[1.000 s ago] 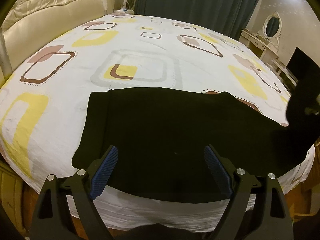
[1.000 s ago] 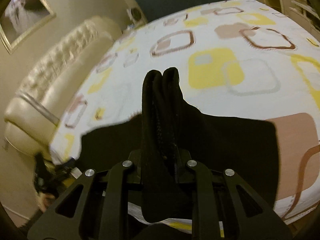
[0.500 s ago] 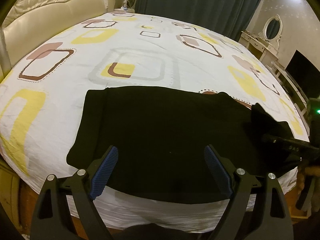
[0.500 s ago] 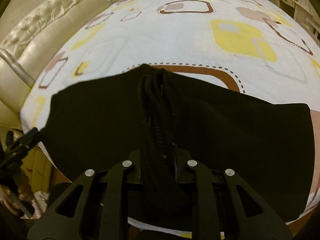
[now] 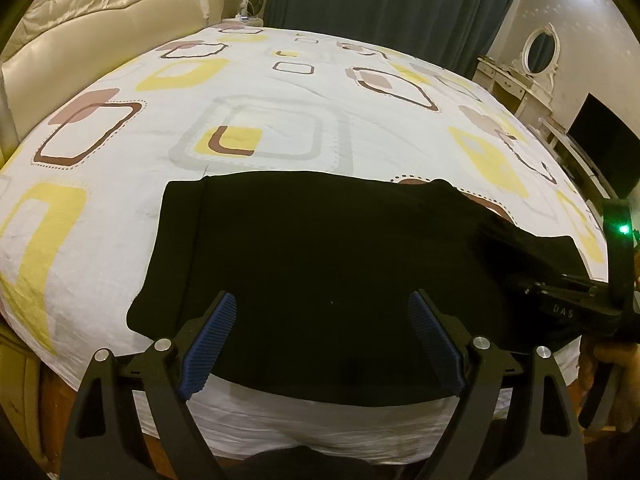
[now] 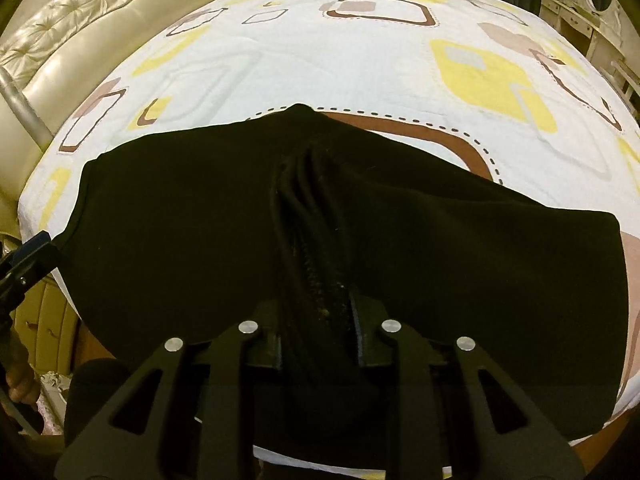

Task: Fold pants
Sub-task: 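Open the right tool and release the garment end onto the fold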

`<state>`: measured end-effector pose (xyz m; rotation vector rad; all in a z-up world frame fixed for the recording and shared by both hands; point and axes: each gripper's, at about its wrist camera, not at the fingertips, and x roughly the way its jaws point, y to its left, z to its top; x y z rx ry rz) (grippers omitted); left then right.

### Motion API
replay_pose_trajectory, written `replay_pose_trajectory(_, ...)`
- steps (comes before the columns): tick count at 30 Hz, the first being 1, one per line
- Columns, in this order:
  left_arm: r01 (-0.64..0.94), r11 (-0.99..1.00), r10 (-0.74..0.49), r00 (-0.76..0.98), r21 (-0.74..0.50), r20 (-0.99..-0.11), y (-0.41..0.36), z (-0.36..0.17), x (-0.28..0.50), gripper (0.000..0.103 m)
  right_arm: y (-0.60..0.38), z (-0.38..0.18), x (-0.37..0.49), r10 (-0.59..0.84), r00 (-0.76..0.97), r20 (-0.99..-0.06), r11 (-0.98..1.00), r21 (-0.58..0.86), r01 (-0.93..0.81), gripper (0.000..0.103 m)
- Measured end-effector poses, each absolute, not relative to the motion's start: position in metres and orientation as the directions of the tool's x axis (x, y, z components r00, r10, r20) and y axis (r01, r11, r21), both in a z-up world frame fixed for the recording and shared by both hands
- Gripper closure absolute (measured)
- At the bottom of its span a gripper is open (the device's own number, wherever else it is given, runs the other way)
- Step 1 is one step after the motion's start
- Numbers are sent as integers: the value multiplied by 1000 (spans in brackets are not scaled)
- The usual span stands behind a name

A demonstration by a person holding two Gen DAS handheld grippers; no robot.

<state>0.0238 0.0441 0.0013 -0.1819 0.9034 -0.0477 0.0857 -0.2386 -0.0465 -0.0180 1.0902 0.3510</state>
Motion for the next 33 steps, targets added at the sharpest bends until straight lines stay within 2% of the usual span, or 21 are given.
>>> replay_pose_trajectory(16, -34, 983, -122, 614, -181, -780, 44, 2, 25, 16, -214, -40, 70, 330, 402, -854, 920, 196, -339, 69)
replay_pose_trajectory(23, -35, 983, -120, 614, -179, -780, 44, 1, 25, 16, -204, -38, 58, 332, 417, -846, 916, 184, -356, 61)
replay_pose_trajectory(30, -22, 985, -121, 614, -170, -780, 42, 0, 24, 16, -205, -53, 61, 399, 364, -841, 891, 263, -370, 53)
replay_pose_trajectory(33, -15, 987, -115, 619, -159, -777, 42, 1, 23, 16, -222, -37, 62, 490, 354, -797, 858, 369, -356, 54)
